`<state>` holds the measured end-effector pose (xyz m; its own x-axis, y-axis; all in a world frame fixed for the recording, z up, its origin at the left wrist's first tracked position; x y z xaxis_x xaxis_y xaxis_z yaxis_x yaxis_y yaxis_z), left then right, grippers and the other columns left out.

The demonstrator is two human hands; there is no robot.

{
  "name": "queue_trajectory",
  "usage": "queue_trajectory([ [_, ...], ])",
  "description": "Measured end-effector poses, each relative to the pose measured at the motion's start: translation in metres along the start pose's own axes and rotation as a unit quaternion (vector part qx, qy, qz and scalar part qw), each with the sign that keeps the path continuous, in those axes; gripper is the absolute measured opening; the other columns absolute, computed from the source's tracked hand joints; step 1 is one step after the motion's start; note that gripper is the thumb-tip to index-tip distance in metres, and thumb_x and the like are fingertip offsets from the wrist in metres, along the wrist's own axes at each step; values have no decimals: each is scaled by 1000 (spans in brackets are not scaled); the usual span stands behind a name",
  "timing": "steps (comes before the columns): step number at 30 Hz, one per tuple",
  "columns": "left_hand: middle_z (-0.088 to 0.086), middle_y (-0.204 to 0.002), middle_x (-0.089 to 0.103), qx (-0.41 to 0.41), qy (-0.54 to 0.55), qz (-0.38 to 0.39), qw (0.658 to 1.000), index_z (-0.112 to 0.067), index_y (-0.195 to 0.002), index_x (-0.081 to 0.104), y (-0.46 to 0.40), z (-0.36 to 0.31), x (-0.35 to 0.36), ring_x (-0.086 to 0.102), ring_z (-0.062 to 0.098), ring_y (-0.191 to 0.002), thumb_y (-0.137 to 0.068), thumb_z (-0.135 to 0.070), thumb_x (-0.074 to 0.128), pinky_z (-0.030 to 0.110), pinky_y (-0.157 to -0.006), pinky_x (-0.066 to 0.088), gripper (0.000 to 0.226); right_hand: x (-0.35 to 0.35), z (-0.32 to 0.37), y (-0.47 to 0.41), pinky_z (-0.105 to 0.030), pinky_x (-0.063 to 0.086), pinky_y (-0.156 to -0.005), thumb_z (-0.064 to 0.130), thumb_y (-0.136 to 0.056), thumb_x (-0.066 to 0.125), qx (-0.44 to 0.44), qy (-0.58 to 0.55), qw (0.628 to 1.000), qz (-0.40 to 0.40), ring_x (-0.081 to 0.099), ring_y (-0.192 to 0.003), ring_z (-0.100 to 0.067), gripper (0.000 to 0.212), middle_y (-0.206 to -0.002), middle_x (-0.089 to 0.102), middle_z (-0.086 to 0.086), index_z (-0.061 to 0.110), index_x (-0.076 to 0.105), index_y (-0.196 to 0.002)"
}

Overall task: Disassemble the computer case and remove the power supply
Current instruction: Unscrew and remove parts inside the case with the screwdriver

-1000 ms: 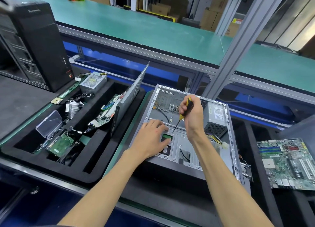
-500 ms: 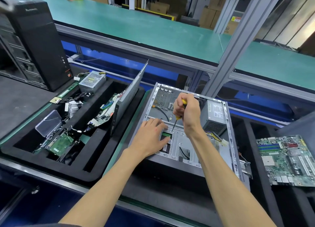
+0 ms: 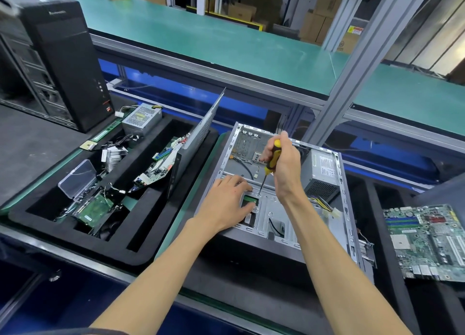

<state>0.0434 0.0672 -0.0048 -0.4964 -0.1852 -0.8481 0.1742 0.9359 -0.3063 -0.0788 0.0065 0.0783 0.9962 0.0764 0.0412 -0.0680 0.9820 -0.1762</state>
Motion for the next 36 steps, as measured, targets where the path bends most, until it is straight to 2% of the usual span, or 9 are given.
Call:
queue_trajectory([
  [3, -6, -126, 56, 0, -1, -4, 1000, -25, -124, 63, 0, 0, 1, 47, 15, -122, -91, -49, 59, 33, -107, 31, 42, 5, -2, 0, -27, 36, -61, 44, -105, 36, 7, -41, 999, 14, 37, -54, -13, 52, -55, 41, 6, 27, 57, -61],
  [6, -6, -124, 56, 2, 3, -9, 1000, -24, -122, 64, 1, 1, 1, 48, 15, -120, -90, -49, 60, 33, -105, 32, 40, 9, -3, 5, -22, 33, -56, 47, -101, 42, -18, -37, 999, 33, 31, -55, -13, 39, -58, 38, 7, 25, 51, -70],
  [10, -7, -123, 56, 3, 2, -11, 1000, -24, -121, 64, 0, 0, 0, 48, 15, -119, -90, -49, 59, 33, -105, 33, 40, 6, 0, 7, -25, 39, -61, 44, -94, 53, -34, -2, 999, 15, 43, -61, -15, 27, -66, 50, 0, 19, 48, -86],
  [13, -7, -124, 55, 3, 1, -5, 1000, -25, -123, 63, 0, 1, 1, 47, 15, -120, -91, -49, 58, 32, -106, 31, 40, 1, -1, 4, -33, 42, -69, 46, -97, 47, -18, 8, 1000, -10, 52, -69, -18, 34, -72, 60, 0, 24, 58, -73],
  [18, -7, -125, 55, 3, 0, -2, 1000, -25, -124, 63, 0, 0, 0, 46, 14, -121, -91, -49, 58, 32, -107, 31, 40, 1, -2, 2, -27, 35, -57, 45, -103, 36, -4, -48, 999, -18, 37, -53, -13, 51, -55, 42, 5, 26, 53, -59],
  [23, -7, -125, 56, 5, 3, -6, 1000, -25, -123, 63, 0, 0, -1, 47, 14, -121, -91, -48, 59, 33, -107, 32, 40, 0, -3, 8, -28, 35, -63, 51, -96, 48, -25, -28, 999, -2, 35, -57, -15, 35, -61, 42, 3, 20, 45, -80],
  [27, -7, -125, 56, 5, 5, -4, 1000, -26, -123, 63, 0, 0, -1, 47, 14, -121, -91, -48, 59, 34, -108, 32, 39, -8, -3, 7, -34, 42, -70, 53, -87, 52, -17, -10, 999, -25, 49, -69, -18, 46, -74, 56, -5, 7, 51, -91],
  [30, -8, -125, 56, 4, 1, 0, 1000, -26, -123, 63, 0, 0, -1, 47, 13, -122, -91, -49, 57, 35, -108, 32, 40, -12, -3, 5, -34, 45, -69, 54, -87, 51, 4, -13, 999, -44, 54, -71, -19, 47, -75, 61, -4, 7, 57, -84],
  [36, -8, -125, 55, 4, -3, 3, 1000, -26, -124, 62, 1, -1, -1, 46, 13, -121, -92, -49, 56, 35, -108, 33, 40, -8, -5, 5, -27, 42, -61, 57, -97, 47, 21, -3, 998, -57, 52, -64, -14, 48, -67, 59, 0, 27, 62, -63],
])
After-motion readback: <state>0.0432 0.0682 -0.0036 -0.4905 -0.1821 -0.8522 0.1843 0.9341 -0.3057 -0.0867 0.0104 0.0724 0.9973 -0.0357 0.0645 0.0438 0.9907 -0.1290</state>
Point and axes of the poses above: each hand's wrist, its own y-axis away from the middle knuckle, its own x-axis out of the palm, z = x × y, the point moved 4 cm from there along -y, towards the middle knuckle
